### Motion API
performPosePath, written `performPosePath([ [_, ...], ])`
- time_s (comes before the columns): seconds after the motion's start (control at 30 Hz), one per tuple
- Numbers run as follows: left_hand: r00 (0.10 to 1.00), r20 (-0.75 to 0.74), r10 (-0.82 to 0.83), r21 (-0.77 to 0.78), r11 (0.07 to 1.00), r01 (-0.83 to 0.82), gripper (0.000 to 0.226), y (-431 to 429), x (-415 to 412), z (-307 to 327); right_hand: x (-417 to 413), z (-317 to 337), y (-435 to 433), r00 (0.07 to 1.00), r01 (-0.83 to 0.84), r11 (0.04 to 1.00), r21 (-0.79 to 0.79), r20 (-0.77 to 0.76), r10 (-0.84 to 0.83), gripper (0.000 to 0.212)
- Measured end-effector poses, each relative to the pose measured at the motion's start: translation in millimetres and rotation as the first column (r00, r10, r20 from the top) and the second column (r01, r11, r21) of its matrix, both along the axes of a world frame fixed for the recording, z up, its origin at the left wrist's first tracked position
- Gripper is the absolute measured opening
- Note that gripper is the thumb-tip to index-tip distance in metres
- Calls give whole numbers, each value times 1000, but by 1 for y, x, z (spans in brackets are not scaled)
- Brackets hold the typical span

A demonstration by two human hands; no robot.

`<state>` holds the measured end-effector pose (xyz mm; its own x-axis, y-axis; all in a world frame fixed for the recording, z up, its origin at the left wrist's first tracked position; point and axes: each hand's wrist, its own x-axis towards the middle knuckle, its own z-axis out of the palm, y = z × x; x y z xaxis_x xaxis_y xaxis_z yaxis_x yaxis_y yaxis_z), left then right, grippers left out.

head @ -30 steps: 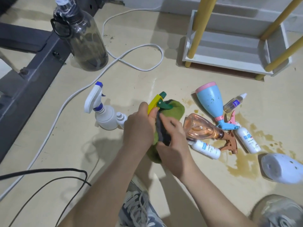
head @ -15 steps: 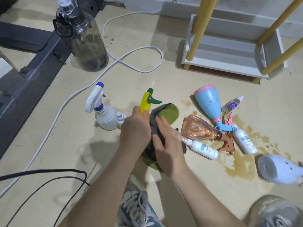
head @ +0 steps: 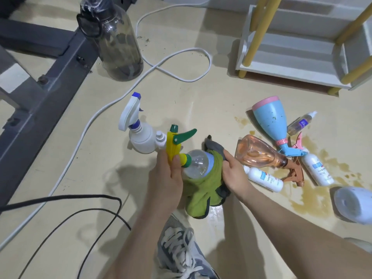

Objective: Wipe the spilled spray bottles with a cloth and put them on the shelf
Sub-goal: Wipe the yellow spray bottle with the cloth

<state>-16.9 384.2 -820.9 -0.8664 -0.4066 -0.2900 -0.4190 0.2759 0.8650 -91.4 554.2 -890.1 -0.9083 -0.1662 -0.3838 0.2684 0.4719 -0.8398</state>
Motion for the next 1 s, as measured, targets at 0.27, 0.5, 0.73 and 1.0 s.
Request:
performPosePath([
  [0.27, 954, 119, 276, 393, 869, -300, 24, -28, 31, -1, -15, -19, 9, 972, -194, 922, 335, -65, 228, 25],
  [0.5, 934, 170, 314, 311, 882, -353, 12, -24, 47, -6, 12, 40, -29, 899, -340, 911, 233, -203, 387, 20],
  [0.73, 968, 119, 223, 92, 968, -234, 20, -8, 54, 16, -20, -20, 11, 826, -466, 783, 412, -117, 552, 55],
  [1.0, 858, 130, 497, 144, 846, -513, 19, 1, 44, 16, 56, -31, 43, 755, -405, 741, 537, -261, 602, 23],
])
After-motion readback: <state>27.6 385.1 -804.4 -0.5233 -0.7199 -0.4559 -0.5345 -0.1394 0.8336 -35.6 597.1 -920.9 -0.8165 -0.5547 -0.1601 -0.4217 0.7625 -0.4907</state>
